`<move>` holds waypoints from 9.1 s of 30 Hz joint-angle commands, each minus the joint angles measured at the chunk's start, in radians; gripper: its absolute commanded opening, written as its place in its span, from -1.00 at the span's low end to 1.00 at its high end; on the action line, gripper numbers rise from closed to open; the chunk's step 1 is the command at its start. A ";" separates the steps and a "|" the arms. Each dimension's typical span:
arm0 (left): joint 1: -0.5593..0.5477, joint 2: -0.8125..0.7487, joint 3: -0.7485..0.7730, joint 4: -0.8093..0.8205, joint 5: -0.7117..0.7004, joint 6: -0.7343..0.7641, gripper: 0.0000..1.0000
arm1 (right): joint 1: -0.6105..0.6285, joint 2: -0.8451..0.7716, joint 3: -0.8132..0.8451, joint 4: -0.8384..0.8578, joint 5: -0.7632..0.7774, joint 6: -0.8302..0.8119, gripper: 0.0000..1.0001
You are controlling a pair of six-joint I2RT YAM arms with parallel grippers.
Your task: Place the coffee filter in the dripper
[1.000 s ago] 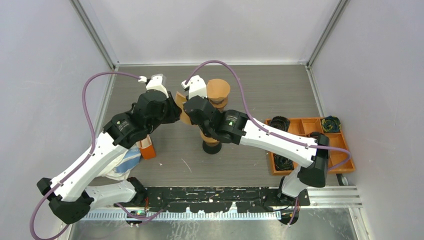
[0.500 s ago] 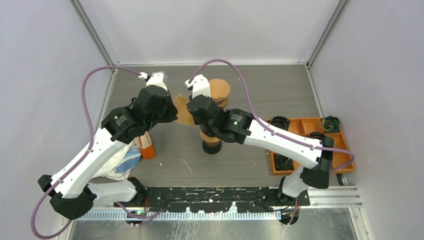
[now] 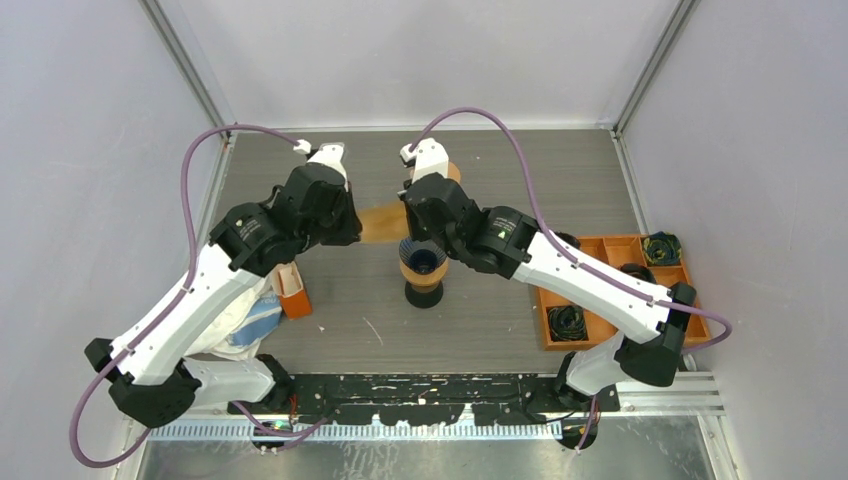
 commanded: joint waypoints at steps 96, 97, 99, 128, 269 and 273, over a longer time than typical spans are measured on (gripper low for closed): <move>-0.003 0.367 0.199 -0.125 0.264 0.092 0.06 | -0.222 -0.032 -0.198 -0.132 -0.335 -0.038 -0.19; -0.003 0.369 0.194 -0.121 0.263 0.092 0.06 | -0.223 -0.029 -0.205 -0.127 -0.335 -0.039 -0.19; -0.002 0.373 0.189 -0.119 0.260 0.092 0.06 | -0.225 -0.022 -0.214 -0.121 -0.339 -0.038 -0.18; -0.002 0.413 0.148 -0.103 0.263 0.106 0.05 | -0.283 -0.092 -0.221 -0.036 -0.432 -0.065 0.15; 0.445 -0.142 -0.214 0.137 0.161 0.192 0.98 | -0.512 -0.487 -0.510 0.246 -0.099 -0.152 1.00; 0.489 -0.236 -0.258 0.136 0.088 0.234 0.98 | -0.520 -0.560 -0.554 0.251 0.030 -0.164 1.00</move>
